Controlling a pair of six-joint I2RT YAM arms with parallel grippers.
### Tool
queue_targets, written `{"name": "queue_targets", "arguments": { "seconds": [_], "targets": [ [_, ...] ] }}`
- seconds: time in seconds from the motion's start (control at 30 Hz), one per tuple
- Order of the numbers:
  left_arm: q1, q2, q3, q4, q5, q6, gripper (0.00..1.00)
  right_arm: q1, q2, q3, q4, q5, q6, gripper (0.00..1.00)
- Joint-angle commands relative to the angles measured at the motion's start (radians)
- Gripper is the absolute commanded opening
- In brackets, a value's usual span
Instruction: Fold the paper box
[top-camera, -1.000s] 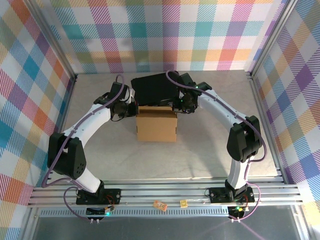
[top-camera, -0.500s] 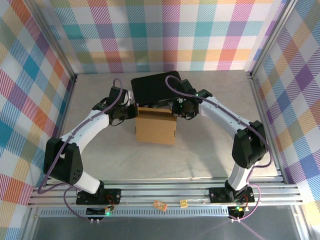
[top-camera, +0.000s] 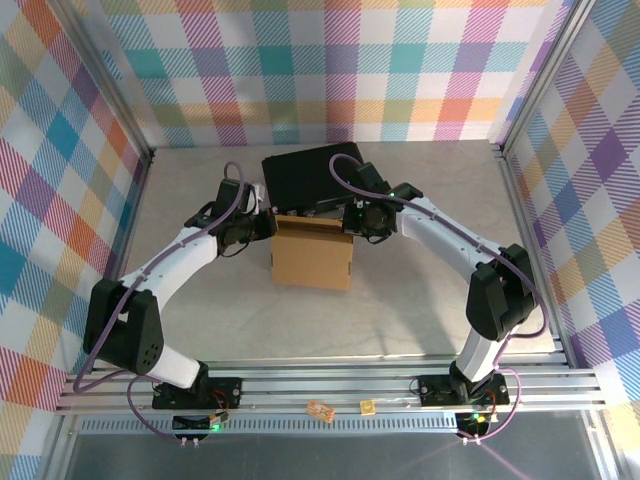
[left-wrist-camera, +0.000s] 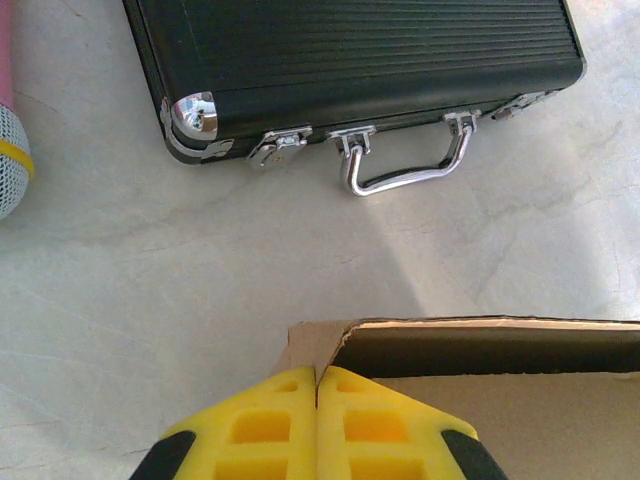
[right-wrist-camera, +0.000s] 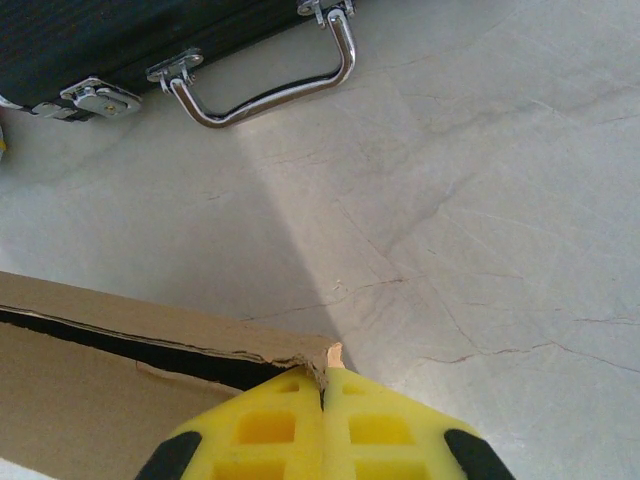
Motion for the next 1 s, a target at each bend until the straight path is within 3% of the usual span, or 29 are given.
{"name": "queue_targets", "arguments": {
  "seconds": [0.0,0.63,0.97],
  "targets": [
    [-0.004,-0.037,-0.025,0.022,-0.009,-0.012,0.0,0.006,-0.026,-0.014,0.001,0.02,0.024,0.0],
    [-0.03,-0.148,-0.201,0.19,-0.067,0.001,0.0,0.005,0.001,0.061,-0.069,-0.005,0.017,0.0],
    [-0.05,-0.161,-0.209,0.196,-0.141,-0.018,0.0,0.006,0.004,0.127,-0.13,-0.048,0.034,0.23]
  ]
}}
